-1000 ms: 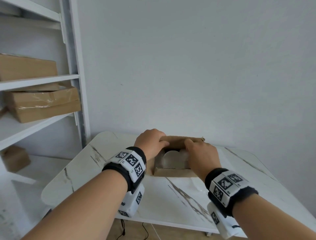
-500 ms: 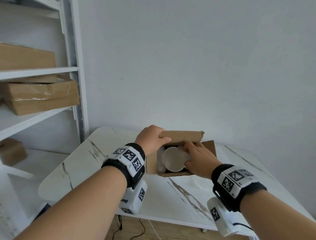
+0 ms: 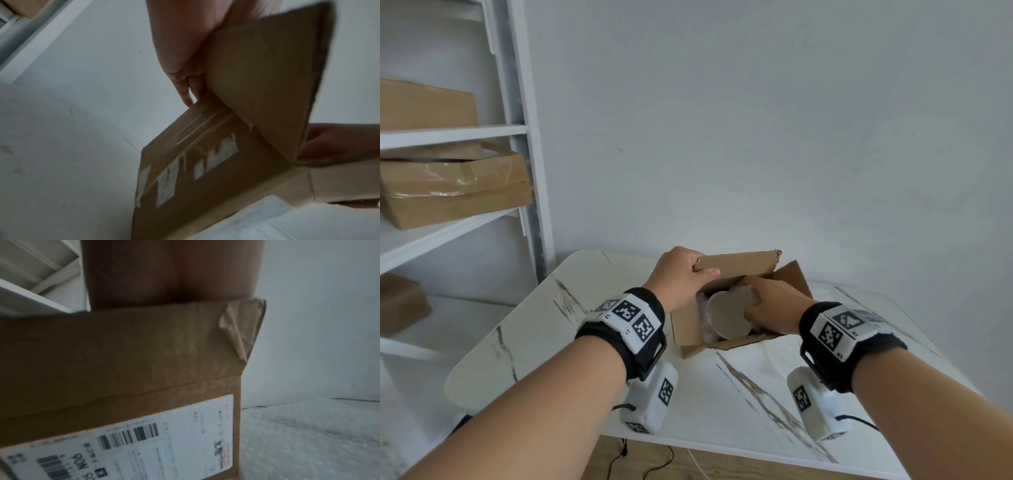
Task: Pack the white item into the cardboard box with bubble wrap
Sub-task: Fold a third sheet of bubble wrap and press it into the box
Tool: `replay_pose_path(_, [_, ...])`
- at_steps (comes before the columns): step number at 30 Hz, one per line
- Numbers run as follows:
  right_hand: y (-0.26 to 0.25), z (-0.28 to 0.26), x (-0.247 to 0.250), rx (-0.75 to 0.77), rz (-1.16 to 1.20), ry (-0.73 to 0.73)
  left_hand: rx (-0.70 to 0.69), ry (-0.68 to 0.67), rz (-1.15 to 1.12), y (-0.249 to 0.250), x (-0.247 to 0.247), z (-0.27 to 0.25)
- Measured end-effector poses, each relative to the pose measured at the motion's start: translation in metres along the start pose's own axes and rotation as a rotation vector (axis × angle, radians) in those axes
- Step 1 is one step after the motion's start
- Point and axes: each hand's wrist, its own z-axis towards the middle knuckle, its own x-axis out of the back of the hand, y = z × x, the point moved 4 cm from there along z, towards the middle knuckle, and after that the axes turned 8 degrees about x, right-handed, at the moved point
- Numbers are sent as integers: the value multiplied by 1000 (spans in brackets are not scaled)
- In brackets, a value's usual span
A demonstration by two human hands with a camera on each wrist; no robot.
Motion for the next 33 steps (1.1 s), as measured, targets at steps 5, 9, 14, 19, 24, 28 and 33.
replay_pose_path(5, [-2, 13, 1, 25, -79, -67, 38, -4, -28, -9, 2, 6])
replay_pose_path(9, [6, 21, 2, -6, -44, 13, 83, -15, -62, -18, 4, 14])
replay_pose_path(14, [9, 24, 6, -58, -45, 338, 100, -56, -82, -22, 2, 22])
replay_pose_path(19, [5, 37, 5, -38, -47, 207, 89, -109, -110, -27, -2, 31])
replay_pose_path(24, [7, 58, -2, -8, -96, -10, 116, -143, -143, -45, -9, 37])
replay_pose_path(28, [10, 70, -2, -27, -36, -184, 133, -157, -169, -50, -9, 46])
replay_pose_path(33, [7, 84, 0, -108, -86, -192, 135, -199, -172, -50, -7, 52])
